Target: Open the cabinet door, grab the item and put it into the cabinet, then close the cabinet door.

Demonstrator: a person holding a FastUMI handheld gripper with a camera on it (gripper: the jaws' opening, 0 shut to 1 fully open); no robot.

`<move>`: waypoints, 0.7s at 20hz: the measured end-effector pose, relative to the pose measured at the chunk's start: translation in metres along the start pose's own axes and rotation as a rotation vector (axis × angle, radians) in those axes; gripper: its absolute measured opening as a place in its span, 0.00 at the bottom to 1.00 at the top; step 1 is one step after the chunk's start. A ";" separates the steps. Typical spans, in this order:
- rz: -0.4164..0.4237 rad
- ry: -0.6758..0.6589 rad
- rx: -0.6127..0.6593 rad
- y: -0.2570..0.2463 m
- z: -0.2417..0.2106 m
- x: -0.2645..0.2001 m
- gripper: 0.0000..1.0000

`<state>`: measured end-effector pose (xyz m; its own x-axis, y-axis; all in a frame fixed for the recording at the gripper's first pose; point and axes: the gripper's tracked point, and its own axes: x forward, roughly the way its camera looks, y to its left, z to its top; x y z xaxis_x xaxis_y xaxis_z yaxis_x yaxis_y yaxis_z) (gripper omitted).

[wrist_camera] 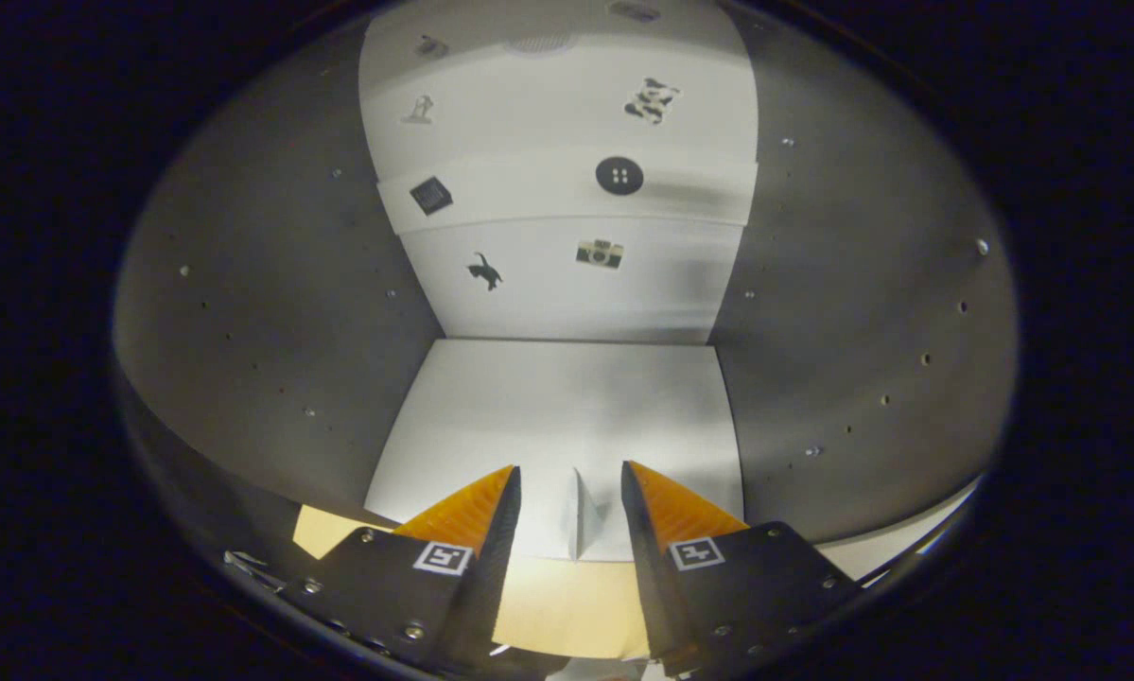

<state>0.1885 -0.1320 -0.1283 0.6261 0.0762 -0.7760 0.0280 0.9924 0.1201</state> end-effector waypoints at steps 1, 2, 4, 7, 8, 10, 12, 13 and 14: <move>0.002 -0.040 0.007 -0.002 0.004 -0.006 0.61; 0.003 -0.078 0.015 -0.002 0.009 -0.012 0.62; -0.006 -0.150 0.026 -0.007 0.017 -0.027 0.62; -0.039 -0.246 0.017 -0.015 0.023 -0.054 0.62; -0.046 -0.276 0.009 -0.015 0.023 -0.063 0.63; -0.065 -0.333 -0.019 -0.015 0.022 -0.084 0.63; -0.072 -0.385 -0.048 -0.008 0.019 -0.105 0.63; -0.070 -0.406 -0.050 -0.004 0.015 -0.115 0.63; -0.066 -0.427 -0.050 0.001 0.011 -0.124 0.63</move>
<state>0.1191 -0.1414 -0.0253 0.8909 -0.0235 -0.4535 0.0470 0.9981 0.0405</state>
